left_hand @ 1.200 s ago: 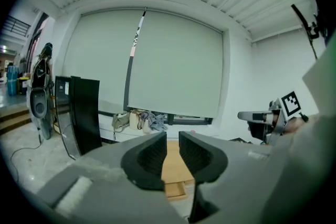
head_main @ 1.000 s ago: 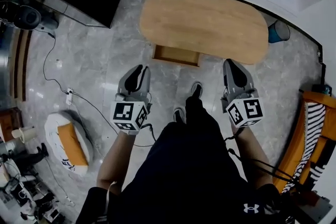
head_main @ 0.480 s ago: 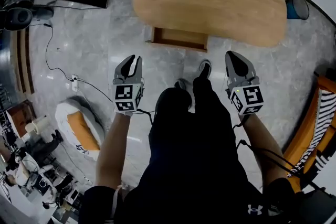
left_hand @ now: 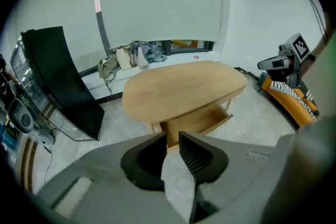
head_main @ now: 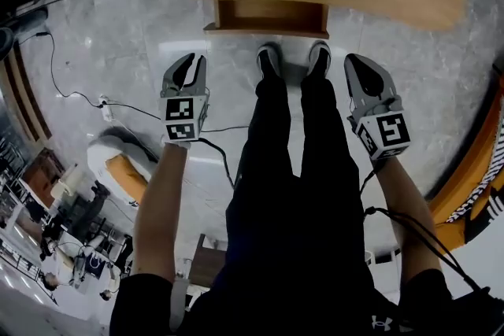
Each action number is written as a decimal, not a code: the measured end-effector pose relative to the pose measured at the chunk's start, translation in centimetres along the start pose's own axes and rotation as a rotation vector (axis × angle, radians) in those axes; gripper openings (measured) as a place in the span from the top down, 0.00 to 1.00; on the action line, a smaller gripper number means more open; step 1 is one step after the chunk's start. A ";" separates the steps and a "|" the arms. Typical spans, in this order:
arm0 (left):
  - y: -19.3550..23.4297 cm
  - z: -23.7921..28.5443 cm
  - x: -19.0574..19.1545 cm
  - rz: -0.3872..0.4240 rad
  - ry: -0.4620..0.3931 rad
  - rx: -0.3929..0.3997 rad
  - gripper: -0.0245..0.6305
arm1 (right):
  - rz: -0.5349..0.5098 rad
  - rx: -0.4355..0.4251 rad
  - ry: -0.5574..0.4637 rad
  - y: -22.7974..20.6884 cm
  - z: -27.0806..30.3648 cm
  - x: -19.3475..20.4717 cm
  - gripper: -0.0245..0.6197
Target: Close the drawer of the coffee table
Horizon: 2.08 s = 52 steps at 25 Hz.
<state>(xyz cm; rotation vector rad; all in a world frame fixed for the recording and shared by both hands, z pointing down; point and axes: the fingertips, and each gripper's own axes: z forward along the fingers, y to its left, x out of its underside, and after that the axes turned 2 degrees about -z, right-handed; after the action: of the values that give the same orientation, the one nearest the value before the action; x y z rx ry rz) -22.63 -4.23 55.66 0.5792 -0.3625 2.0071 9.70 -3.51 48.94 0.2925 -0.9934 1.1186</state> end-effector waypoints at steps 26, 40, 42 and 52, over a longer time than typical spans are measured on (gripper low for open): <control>4.7 15.7 14.7 0.126 0.259 0.007 0.69 | -0.125 -0.018 0.289 -5.6 10.5 21.1 0.77; 6.0 21.4 15.5 0.158 0.303 0.014 0.69 | -0.141 0.005 0.342 -5.9 14.2 24.6 0.74; 5.6 21.6 15.2 0.143 0.299 0.027 0.69 | -0.138 0.017 0.331 -6.1 14.6 24.1 0.74; 6.0 21.5 14.3 -0.013 0.277 0.022 0.71 | -0.101 0.008 0.325 -6.2 15.6 23.4 0.79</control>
<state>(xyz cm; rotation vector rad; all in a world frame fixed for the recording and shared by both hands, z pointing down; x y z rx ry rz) -28.39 -6.84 81.44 0.3092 -0.1680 2.0476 8.83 -2.03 77.63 0.1586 -0.6795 1.0387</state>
